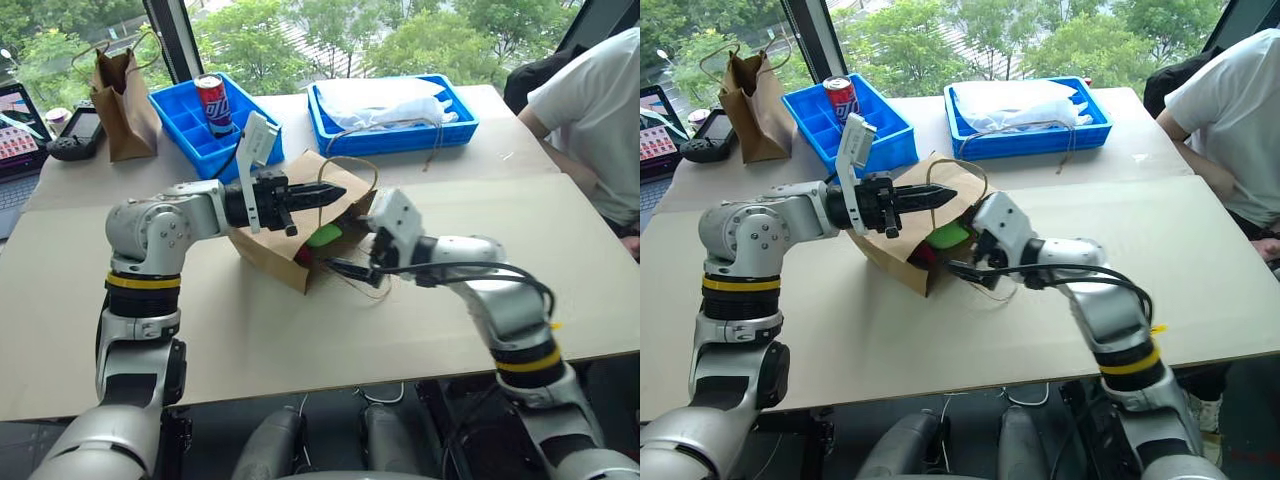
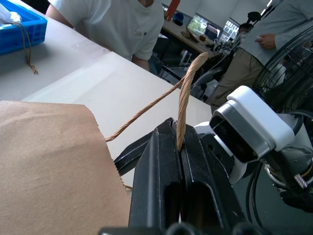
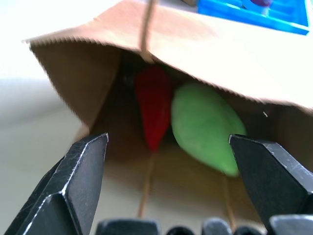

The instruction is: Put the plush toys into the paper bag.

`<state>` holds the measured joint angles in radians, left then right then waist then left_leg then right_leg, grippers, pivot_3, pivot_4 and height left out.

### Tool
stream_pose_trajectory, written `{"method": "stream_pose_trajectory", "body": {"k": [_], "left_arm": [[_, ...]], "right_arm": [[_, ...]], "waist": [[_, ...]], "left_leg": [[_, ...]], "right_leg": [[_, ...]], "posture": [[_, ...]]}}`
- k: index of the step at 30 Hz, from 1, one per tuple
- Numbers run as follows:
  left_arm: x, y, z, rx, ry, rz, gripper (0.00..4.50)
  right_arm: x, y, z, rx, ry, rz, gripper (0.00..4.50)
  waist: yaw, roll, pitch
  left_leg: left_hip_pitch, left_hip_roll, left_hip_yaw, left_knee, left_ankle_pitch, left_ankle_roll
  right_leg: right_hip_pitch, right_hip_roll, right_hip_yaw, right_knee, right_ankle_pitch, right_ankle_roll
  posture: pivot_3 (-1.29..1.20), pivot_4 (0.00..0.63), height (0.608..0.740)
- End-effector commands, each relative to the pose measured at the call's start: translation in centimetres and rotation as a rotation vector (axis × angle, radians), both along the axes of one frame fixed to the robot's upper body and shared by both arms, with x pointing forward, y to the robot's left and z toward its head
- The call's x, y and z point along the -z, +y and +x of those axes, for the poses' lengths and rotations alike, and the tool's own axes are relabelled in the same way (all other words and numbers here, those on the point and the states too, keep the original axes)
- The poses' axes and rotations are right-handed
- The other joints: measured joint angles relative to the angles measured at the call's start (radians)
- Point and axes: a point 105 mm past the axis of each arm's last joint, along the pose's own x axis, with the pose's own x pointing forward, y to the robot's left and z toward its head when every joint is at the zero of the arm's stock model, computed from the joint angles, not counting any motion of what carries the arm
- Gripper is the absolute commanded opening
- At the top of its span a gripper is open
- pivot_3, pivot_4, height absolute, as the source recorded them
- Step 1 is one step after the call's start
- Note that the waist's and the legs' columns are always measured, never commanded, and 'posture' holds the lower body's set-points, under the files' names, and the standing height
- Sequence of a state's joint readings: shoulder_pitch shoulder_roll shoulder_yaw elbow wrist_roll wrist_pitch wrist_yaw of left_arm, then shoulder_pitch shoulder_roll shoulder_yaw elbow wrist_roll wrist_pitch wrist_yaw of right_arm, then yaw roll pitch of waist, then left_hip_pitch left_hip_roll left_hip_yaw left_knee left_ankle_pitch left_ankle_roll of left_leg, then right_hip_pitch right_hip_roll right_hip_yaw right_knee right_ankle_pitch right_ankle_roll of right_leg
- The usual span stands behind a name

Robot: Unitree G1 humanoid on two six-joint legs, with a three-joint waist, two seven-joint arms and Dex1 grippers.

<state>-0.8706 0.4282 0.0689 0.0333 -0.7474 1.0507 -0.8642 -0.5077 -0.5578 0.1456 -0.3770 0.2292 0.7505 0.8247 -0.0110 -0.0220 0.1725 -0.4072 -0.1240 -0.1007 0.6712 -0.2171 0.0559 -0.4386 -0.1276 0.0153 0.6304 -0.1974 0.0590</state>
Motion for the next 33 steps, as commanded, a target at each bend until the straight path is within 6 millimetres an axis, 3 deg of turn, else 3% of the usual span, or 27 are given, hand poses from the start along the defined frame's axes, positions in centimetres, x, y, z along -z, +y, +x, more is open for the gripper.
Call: {"method": "stream_pose_trajectory", "body": {"k": [1,8,11,16,19,22,28,33], "left_arm": [[-1.2,-0.3,-0.1,0.019,-0.054,-0.021,0.0],[-1.3,-0.5,0.0,0.027,-0.064,-0.025,0.0],[-1.3,-0.5,0.0,0.023,-0.069,-0.024,0.0],[-1.7,-0.2,0.2,0.011,-0.085,-0.023,0.0],[-2.2,-0.5,0.9,-0.003,-0.111,-0.03,0.0],[-3.0,-1.5,1.3,0.024,-0.149,-0.041,0.0],[-4.3,-2.5,1.8,0.071,-0.242,-0.03,0.0],[-5.5,-2.4,2.6,0.062,-0.3,-0.031,0.0]], "right_arm": [[2.4,-0.7,-1.4,-0.003,0.067,-0.068,4.43],[7.1,0.1,-1.0,0.075,0.153,-0.053,4.43],[7.6,0.1,-0.3,0.101,0.127,-0.065,3.74],[6.4,0.1,-0.6,0.046,0.105,-0.047,2.06],[4.4,0.1,-2.2,-0.068,0.136,-0.009,0.89],[2.0,0.7,-4.2,-0.19,0.175,0.043,0.03],[-4.7,1.7,-4.0,-0.27,0.034,0.123,0.03],[-9.0,2.5,-4.0,-0.309,-0.062,0.164,0.03]], "waist": [[0.0,0.0,0.0],[-0.006,0.0,0.0],[-0.002,0.0,0.0],[-0.002,0.0,0.0],[0.001,0.0,0.0],[0.001,0.0,0.0],[-0.003,0.0,0.0],[-0.001,0.0,0.0]], "left_leg": [[0.0,0.0,0.0,0.0,0.0,0.0],[0.001,0.001,0.001,-0.001,0.001,-0.001],[0.001,0.0,0.001,-0.001,0.001,-0.001],[0.001,0.0,0.001,-0.001,0.001,-0.001],[0.001,0.0,0.001,-0.001,0.001,-0.001],[0.0,0.0,0.001,0.0,0.0,0.0],[0.0,0.0,0.001,-0.001,0.0,0.0],[0.0,0.0,0.0,-0.001,0.0,0.0]], "right_leg": [[0.0,0.0,0.0,-0.001,0.0,0.0],[-0.001,0.0,0.001,0.001,0.0,0.0],[0.0,0.0,0.001,0.0,0.0,0.0],[0.0,0.0,0.001,0.0,0.0,0.0],[0.0,0.0,0.0,0.0,0.0,0.0],[0.0,0.0,0.0,-0.001,0.0,0.0],[0.001,0.0,-0.001,-0.002,0.0,0.0],[0.0,0.0,-0.001,-0.002,0.0,0.0]], "posture": [[0.0,0.15,0.74],[0.0,0.15,0.74],[0.0,0.15,0.74],[0.0,0.15,0.74],[0.0,0.15,0.74],[0.0,0.15,0.74],[0.0,0.15,0.74],[0.0,0.15,0.74]]}}
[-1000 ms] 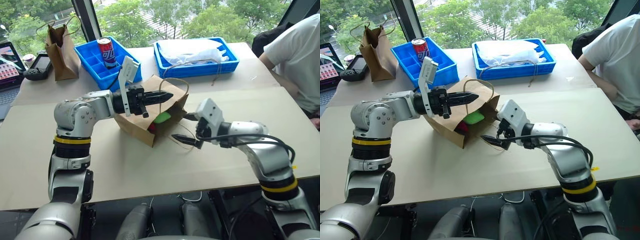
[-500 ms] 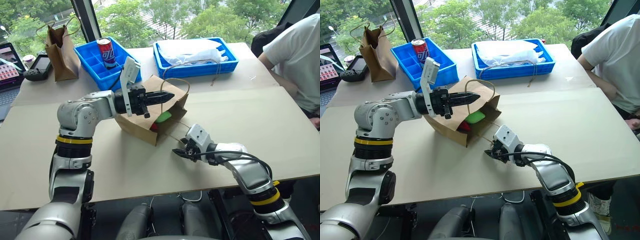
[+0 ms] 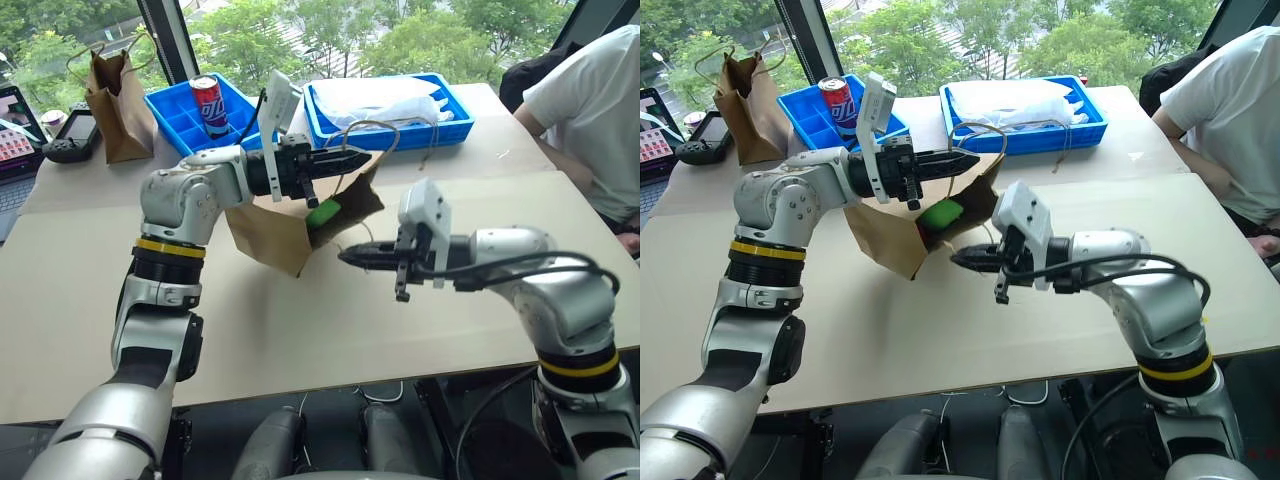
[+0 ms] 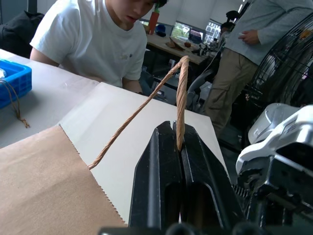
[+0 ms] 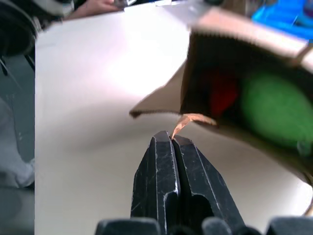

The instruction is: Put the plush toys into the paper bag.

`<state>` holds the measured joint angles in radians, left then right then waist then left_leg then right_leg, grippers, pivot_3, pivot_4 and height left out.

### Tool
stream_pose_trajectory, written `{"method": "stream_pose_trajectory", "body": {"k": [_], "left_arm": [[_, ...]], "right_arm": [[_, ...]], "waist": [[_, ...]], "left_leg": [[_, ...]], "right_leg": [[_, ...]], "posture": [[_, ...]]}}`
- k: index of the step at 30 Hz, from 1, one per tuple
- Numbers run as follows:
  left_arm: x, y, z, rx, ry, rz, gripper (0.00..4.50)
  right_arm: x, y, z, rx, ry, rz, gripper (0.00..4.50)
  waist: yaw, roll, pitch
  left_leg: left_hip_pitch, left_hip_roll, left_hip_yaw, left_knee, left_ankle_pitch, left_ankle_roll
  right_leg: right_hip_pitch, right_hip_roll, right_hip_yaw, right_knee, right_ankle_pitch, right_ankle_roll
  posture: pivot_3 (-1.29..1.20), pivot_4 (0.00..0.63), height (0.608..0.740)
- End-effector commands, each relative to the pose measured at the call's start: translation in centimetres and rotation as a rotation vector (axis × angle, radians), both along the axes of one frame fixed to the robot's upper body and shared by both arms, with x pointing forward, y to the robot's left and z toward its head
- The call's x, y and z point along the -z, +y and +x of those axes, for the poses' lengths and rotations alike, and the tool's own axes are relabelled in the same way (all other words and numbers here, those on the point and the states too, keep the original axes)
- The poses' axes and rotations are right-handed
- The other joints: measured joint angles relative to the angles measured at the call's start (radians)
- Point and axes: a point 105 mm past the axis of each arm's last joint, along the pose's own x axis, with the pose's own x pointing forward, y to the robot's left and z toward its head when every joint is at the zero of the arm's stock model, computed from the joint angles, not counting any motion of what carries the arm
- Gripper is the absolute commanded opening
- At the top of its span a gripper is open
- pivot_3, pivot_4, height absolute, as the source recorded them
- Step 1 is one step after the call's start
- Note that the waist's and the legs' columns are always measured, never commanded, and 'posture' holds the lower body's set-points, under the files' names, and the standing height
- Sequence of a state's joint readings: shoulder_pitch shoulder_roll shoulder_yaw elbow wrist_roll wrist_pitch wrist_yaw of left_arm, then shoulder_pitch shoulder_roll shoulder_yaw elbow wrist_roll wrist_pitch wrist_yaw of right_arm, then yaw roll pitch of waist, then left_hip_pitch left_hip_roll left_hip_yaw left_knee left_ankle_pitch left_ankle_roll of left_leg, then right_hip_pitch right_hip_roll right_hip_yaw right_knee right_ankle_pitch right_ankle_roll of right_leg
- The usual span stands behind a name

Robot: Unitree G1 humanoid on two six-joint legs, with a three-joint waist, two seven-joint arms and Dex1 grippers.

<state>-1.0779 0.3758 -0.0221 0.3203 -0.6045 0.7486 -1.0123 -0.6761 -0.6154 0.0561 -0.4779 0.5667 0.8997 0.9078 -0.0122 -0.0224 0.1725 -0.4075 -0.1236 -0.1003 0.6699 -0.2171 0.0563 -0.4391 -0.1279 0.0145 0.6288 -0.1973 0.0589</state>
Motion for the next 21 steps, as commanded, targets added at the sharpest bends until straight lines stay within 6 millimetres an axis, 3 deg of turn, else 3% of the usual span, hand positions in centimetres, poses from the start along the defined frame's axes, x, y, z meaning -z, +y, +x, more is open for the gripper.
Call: {"method": "stream_pose_trajectory", "body": {"k": [1,5,10,16,21], "left_arm": [[-2.3,0.0,0.1,0.006,-0.101,-0.015,0.0],[-3.0,0.2,0.5,-0.007,-0.131,-0.022,0.0],[-3.1,0.3,1.0,-0.022,-0.141,-0.031,0.0],[-1.9,-0.1,1.0,-0.019,-0.145,0.001,0.0],[-2.2,-0.6,1.1,-0.022,-0.154,-0.013,0.0]], "right_arm": [[-3.3,0.4,-0.6,-0.032,-0.078,0.058,0.03],[-6.1,0.4,-0.8,-0.036,-0.144,0.086,0.03],[-7.8,0.1,-0.9,-0.022,-0.189,0.083,0.03],[-6.8,0.2,-0.7,-0.004,-0.14,0.04,0.03],[-5.5,1.0,-0.8,-0.022,-0.076,0.026,0.03]], "waist": [[0.0,0.0,0.0],[0.0,0.0,0.0],[0.0,0.0,0.0],[0.0,0.0,0.0],[0.0,0.0,0.0]], "left_leg": [[0.0,0.0,0.0,0.0,0.0,0.0],[-0.002,-0.001,0.0,0.0,-0.001,0.001],[-0.002,-0.001,0.0,0.0,-0.001,0.002],[-0.002,-0.001,0.0,0.001,-0.001,0.002],[-0.002,-0.001,0.0,0.001,-0.001,0.002]], "right_leg": [[0.0,0.0,0.0,0.0,0.0,0.0],[-0.001,-0.001,0.0,0.0,0.0,0.0],[-0.001,-0.001,0.0,-0.001,0.0,0.0],[-0.002,-0.001,0.0,0.0,0.0,0.0],[-0.002,-0.001,0.0,0.0,0.0,0.0]], "posture": [[0.0,0.15,0.74],[0.0,0.15,0.74],[0.0,0.15,0.74],[0.0,0.15,0.74],[0.0,0.15,0.74]]}}
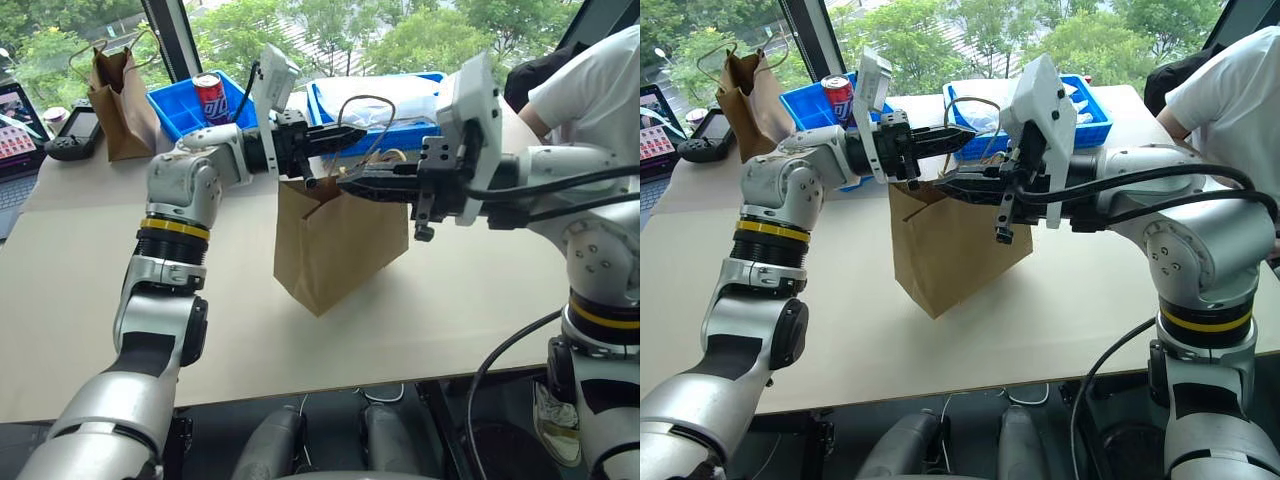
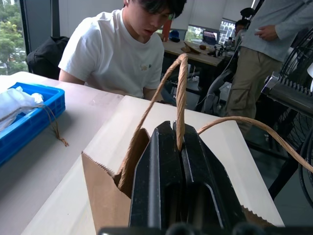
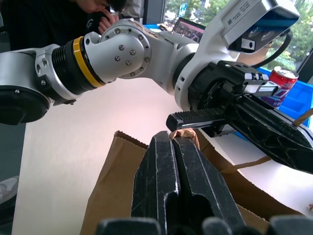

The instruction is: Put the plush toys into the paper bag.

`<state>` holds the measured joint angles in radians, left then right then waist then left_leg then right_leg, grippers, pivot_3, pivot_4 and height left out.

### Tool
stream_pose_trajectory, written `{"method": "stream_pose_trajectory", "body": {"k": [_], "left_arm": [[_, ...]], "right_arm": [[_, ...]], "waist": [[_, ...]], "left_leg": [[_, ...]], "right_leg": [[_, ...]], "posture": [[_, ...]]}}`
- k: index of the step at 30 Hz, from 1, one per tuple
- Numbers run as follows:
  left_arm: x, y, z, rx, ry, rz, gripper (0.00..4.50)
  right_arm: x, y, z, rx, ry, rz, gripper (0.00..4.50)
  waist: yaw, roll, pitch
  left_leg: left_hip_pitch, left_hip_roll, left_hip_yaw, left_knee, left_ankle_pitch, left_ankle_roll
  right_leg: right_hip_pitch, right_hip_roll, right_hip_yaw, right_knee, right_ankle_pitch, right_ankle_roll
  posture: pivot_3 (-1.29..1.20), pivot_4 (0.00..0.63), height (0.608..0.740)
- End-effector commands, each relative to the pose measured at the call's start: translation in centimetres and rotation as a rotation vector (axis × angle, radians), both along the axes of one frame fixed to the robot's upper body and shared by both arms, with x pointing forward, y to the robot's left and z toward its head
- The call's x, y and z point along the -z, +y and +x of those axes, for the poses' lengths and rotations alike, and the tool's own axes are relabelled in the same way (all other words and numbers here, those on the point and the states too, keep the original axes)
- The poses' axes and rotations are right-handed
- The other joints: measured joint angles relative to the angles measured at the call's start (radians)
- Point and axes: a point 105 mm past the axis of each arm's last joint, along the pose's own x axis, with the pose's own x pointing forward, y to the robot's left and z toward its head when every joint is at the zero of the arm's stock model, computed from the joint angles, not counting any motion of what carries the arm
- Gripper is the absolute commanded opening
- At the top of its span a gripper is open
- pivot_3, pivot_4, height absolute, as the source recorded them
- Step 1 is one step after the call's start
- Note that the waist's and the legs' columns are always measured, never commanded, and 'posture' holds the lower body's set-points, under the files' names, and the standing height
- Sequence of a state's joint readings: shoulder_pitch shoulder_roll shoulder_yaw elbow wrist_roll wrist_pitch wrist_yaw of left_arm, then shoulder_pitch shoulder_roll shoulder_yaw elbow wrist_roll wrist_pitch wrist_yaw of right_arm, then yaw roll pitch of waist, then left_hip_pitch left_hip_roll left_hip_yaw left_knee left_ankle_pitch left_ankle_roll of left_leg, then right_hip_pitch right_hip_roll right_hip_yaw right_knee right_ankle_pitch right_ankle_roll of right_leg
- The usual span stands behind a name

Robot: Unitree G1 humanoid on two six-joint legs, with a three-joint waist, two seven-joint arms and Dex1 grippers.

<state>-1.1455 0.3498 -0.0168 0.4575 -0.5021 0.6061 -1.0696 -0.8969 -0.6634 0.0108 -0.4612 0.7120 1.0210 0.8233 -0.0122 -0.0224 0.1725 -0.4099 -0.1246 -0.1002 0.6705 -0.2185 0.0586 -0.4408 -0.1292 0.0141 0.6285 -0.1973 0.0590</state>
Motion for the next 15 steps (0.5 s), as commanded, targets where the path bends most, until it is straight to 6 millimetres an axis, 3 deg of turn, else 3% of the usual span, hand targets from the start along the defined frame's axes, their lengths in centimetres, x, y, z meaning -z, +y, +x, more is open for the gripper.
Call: {"method": "stream_pose_trajectory", "body": {"k": [1,4,11,15], "left_arm": [[-1.6,-0.7,-0.4,0.012,-0.071,-0.026,0.0],[-1.7,-0.9,-0.7,0.025,-0.08,-0.016,0.0],[1.5,1.7,0.1,-0.065,-0.023,0.156,0.0],[2.1,3.4,0.0,-0.101,-0.004,0.19,1.21]], "right_arm": [[0.1,0.8,-0.5,-0.025,0.016,0.004,0.03],[0.8,1.1,-0.4,-0.026,0.041,-0.014,0.03],[1.9,0.9,0.8,0.02,0.078,-0.015,0.03],[1.7,0.6,1.2,0.038,0.083,0.017,0.0]], "waist": [[0.0,0.0,0.0],[0.0,0.0,0.0],[-0.004,0.0,0.0],[-0.003,0.0,0.0]], "left_leg": [[0.0,0.0,0.0,0.0,0.0,0.0],[0.0,0.0,0.0,0.0,0.0,0.0],[0.0,0.0,0.0,0.0,0.0,0.0],[0.0,0.0,0.0,0.0,0.0,0.0]], "right_leg": [[0.0,0.0,0.0,0.0,0.0,0.0],[0.0,0.0,0.0,0.0,0.0,0.0],[-0.001,0.0,0.0,0.001,0.0,0.0],[-0.001,0.0,0.0,0.001,0.0,0.0]], "posture": [[0.0,0.15,0.74],[0.0,0.15,0.74],[0.0,0.15,0.74],[0.0,0.15,0.74]]}}
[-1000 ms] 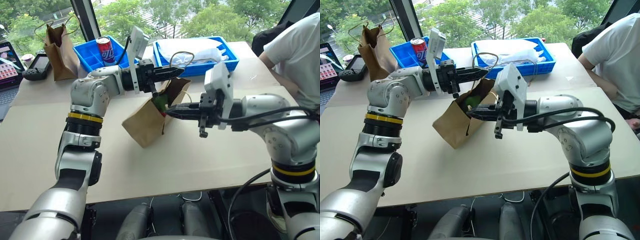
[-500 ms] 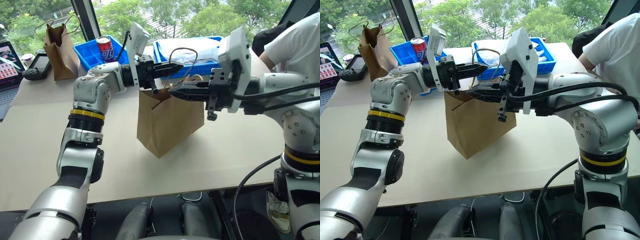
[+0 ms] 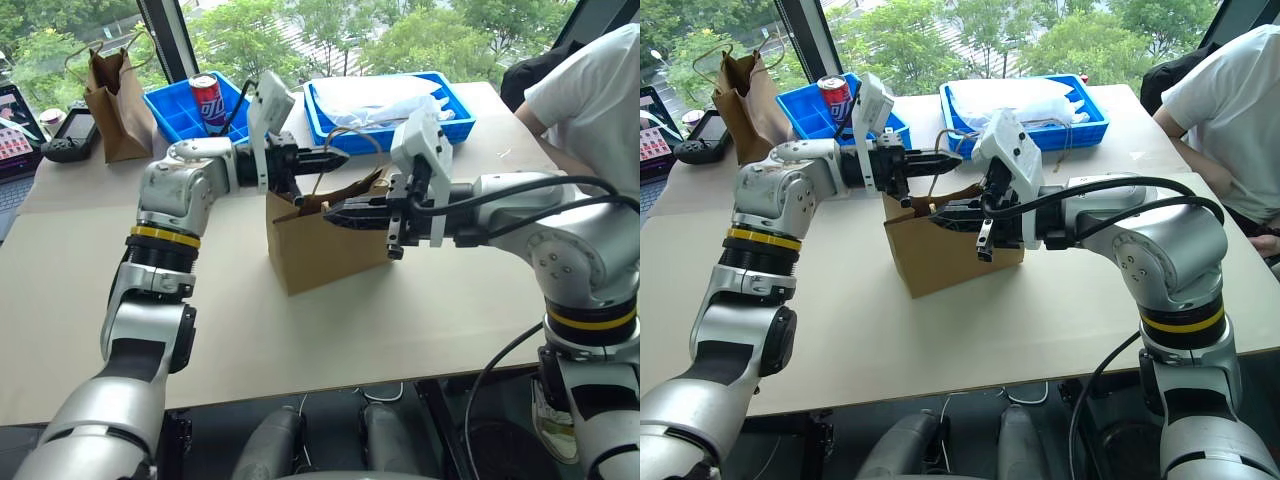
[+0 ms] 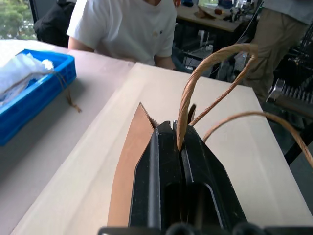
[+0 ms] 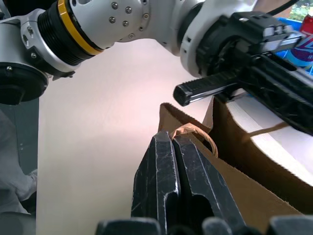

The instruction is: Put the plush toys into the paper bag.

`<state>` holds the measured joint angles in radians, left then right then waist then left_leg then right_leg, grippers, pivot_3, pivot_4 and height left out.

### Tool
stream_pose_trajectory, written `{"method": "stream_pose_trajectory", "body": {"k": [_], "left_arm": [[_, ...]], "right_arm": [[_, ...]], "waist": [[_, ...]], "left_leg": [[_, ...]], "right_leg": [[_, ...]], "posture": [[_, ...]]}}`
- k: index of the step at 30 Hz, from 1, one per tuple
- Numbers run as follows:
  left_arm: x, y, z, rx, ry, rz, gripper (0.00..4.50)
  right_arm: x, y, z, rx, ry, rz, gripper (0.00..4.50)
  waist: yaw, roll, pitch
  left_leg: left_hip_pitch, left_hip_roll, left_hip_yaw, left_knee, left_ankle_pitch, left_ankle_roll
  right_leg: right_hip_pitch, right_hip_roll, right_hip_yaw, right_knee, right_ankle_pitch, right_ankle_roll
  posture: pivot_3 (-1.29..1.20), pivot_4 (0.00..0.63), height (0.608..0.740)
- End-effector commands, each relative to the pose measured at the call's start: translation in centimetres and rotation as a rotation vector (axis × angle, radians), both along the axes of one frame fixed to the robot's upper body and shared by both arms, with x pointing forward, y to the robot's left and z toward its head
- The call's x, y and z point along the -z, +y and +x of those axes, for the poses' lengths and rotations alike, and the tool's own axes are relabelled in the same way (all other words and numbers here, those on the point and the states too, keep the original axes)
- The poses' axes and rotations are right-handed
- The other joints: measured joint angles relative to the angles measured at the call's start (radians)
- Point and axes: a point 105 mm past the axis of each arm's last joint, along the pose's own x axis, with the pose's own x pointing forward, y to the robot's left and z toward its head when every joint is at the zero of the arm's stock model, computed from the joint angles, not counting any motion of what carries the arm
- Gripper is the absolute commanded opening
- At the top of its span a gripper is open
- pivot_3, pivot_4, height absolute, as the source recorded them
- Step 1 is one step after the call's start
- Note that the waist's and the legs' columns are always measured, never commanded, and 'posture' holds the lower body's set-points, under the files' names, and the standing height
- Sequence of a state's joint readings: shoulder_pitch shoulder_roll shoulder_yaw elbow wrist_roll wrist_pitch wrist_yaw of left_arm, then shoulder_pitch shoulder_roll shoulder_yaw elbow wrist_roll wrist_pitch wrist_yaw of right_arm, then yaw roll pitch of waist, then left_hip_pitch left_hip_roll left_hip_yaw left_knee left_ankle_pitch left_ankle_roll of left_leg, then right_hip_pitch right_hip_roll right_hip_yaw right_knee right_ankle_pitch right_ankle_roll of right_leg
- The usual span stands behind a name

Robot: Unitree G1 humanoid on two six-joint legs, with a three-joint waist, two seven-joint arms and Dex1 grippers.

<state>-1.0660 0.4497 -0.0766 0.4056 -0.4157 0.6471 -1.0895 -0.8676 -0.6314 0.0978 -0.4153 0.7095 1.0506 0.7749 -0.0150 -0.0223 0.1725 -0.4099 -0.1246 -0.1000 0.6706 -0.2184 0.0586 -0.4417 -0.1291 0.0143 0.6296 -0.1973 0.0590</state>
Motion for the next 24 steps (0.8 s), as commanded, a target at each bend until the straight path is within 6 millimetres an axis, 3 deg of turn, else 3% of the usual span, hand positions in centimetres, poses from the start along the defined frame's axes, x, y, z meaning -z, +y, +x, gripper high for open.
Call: {"method": "stream_pose_trajectory", "body": {"k": [1,9,14,17,19,24], "left_arm": [[-1.5,1.0,-0.6,-0.004,-0.045,0.012,1.53],[-5.3,5.2,-0.4,-0.102,-0.058,-0.122,4.4],[-7.2,6.8,-0.6,-0.121,-0.061,-0.222,4.5],[-7.8,8.3,-1.4,-0.114,-0.126,-0.23,4.5],[-6.9,9.3,-1.8,-0.109,-0.128,-0.198,4.5],[-1.9,12.8,-2.3,-0.165,-0.084,-0.077,4.5]], "right_arm": [[-1.4,-0.4,0.3,0.026,-0.052,0.06,0.31],[-3.9,-2.0,0.6,0.051,-0.12,0.116,2.85],[-5.3,-2.5,0.2,0.04,-0.157,0.138,4.48],[-7.0,-3.7,0.1,0.073,-0.217,0.15,4.48],[-7.7,-4.3,-0.3,0.075,-0.243,0.148,4.48],[-8.3,-5.6,-3.1,-0.002,-0.189,0.165,4.48]], "waist": [[0.0,0.0,0.0],[0.0,0.0,0.0],[0.0,0.0,0.0],[0.0,0.0,0.0],[0.0,0.0,0.0],[-0.004,0.0,0.0]], "left_leg": [[0.0,0.0,0.0,0.0,0.0,0.0],[0.0,0.0,0.0,0.0,0.0,0.0],[0.0,0.0,0.0,0.0,0.0,0.0],[0.0,0.0,0.0,0.0,0.0,0.0],[-0.001,0.0,0.0,0.0,0.0,0.0],[0.002,0.001,0.001,-0.004,0.0,0.0]], "right_leg": [[0.0,0.0,0.0,0.0,0.0,0.0],[0.0,0.0,0.0,0.0,0.0,0.0],[0.0,0.0,0.0,0.0,0.0,0.0],[-0.001,0.0,0.0,0.0,0.0,0.0],[-0.001,0.0,0.0,0.0,0.0,0.0],[-0.001,0.0,0.001,0.0,0.0,0.0]], "posture": [[0.0,0.15,0.74],[0.0,0.15,0.74],[0.0,0.15,0.74],[0.0,0.15,0.74],[0.0,0.15,0.74],[0.0,0.15,0.74]]}}
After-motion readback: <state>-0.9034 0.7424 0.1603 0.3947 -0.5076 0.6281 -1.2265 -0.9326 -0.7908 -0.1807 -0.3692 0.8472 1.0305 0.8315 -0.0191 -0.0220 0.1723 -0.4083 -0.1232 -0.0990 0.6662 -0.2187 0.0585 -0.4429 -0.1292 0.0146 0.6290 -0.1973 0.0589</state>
